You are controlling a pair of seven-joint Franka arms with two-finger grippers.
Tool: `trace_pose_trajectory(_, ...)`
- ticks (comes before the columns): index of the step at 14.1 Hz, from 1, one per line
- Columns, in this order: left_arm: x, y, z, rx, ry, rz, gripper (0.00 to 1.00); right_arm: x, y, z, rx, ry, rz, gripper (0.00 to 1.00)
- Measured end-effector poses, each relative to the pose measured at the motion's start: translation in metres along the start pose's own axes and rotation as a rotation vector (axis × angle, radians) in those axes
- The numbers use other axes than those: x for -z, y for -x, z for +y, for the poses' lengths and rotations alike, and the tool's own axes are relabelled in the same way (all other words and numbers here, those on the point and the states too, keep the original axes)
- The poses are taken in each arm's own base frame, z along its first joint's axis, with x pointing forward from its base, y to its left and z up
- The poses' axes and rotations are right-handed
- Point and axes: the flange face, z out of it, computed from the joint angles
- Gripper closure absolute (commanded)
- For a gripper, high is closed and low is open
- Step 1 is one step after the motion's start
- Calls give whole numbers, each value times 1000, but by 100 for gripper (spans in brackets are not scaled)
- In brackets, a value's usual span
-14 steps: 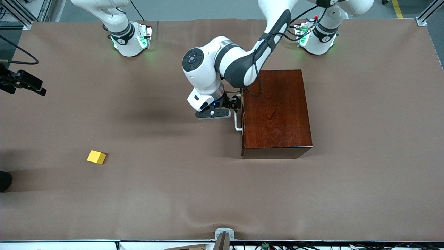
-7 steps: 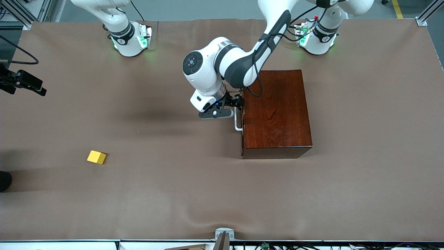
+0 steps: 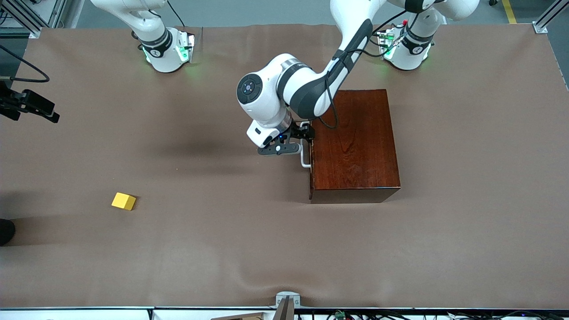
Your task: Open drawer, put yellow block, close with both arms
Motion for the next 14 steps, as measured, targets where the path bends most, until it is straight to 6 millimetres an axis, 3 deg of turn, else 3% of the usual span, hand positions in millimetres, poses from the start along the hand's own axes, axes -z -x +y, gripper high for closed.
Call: trace_pose_trajectory(14, -31, 2, 23, 67, 16, 5, 0, 0, 0, 0, 0, 0, 0, 0)
